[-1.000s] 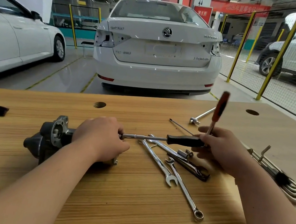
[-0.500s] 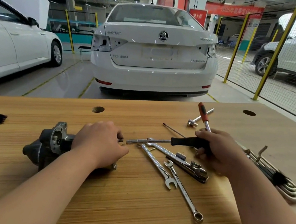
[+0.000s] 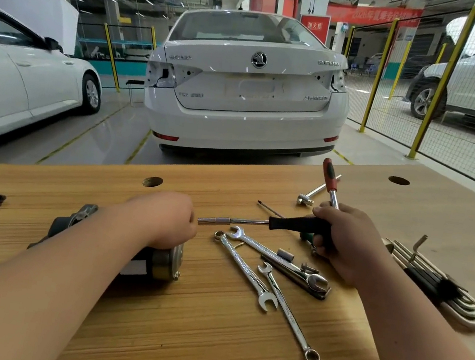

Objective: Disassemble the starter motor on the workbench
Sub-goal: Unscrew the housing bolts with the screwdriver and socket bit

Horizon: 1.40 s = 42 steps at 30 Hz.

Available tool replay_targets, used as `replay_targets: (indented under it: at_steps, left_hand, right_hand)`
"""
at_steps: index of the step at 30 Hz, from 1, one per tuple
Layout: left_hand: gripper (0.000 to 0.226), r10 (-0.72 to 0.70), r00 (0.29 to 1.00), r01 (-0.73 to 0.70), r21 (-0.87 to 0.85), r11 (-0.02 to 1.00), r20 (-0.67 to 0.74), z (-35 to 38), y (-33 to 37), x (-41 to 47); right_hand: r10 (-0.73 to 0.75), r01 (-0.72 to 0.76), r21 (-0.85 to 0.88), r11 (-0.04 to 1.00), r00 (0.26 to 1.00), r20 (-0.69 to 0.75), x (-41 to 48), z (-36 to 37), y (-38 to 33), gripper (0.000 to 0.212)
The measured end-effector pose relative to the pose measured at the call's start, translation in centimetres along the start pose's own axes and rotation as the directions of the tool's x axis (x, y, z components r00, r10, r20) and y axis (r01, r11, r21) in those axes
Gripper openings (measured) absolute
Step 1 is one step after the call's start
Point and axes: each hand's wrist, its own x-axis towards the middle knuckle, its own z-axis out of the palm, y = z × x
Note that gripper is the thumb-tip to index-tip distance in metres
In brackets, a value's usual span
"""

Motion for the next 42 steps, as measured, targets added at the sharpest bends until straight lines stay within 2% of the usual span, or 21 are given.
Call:
replay_targets:
  at_steps: [4, 7, 9, 10, 12, 13, 15, 19, 23, 28, 42]
  left_hand:
    - [0.02, 0.003, 1.0, -0.004, -0.02, 1.0, -0.031, -0.1, -0.2, -0.1]
    - [0.008, 0.015, 0.997, -0.019, -0.05, 0.999, -0.076, 0.1, -0.3, 0.0]
    - [0.011, 0.024, 0.996, -0.034, -0.105, 0.994, -0.089, 0.1, -0.5, -0.1]
    - [0.016, 0.027, 0.997, -0.036, -0.144, 0.989, -0.07, 0.1, -0.8, -0.2]
    - [0.041, 0.027, 1.0, -0.026, -0.183, 0.983, 0.001, 0.1, -1.5, -0.5]
    - [0.056, 0.025, 0.999, -0.019, -0.173, 0.985, 0.029, 0.3, -1.8, -0.7]
    - [0.067, 0.027, 0.999, -0.025, -0.095, 0.995, 0.024, 1.0, -2.1, -1.1]
    - [0.058, 0.038, 0.988, -0.038, 0.007, 0.999, -0.15, 2.7, -2.2, -1.3]
    - [0.052, 0.048, 0.974, -0.05, -0.006, 0.999, -0.222, 3.5, -2.4, -1.3]
    - [0.05, 0.047, 0.969, -0.056, -0.031, 0.998, -0.242, 3.7, -2.5, -1.4]
    - [0.052, 0.069, 0.963, -0.079, -0.03, 0.996, -0.261, 3.8, -2.5, -1.2]
  right_hand:
    - [-0.002, 0.002, -0.004, 1.0, 1.0, -0.003, -0.2, 0.4, -0.1, 0.003]
    - [0.004, -0.004, -0.012, 1.0, 1.0, -0.007, -0.3, 0.3, -0.1, 0.004]
    - [0.025, -0.025, -0.011, 1.0, 1.0, -0.007, -0.3, 0.1, -0.1, 0.007]
    - [0.041, -0.042, -0.012, 0.999, 0.999, -0.004, -0.3, 0.1, -0.2, 0.01]
    - [0.07, -0.07, -0.013, 0.997, 0.998, -0.001, -0.3, 0.2, -0.1, 0.012]
    - [0.081, -0.081, -0.009, 0.997, 0.997, 0.003, -0.3, 0.2, -0.1, 0.011]
    - [0.097, -0.097, 0.003, 0.995, 0.995, 0.012, -0.3, 0.4, 0.0, 0.008]
    - [0.159, -0.16, 0.043, 0.986, 0.987, 0.017, -0.3, 0.6, 0.3, 0.007]
    - [0.193, -0.194, 0.05, 0.98, 0.981, 0.022, -0.3, 0.6, 0.2, 0.01]
    - [0.189, -0.189, -0.017, 0.982, 0.982, 0.002, -0.2, 0.6, 0.3, 0.009]
    - [0.19, -0.188, -0.056, 0.981, 0.981, 0.042, -0.5, 0.9, 0.6, 0.009]
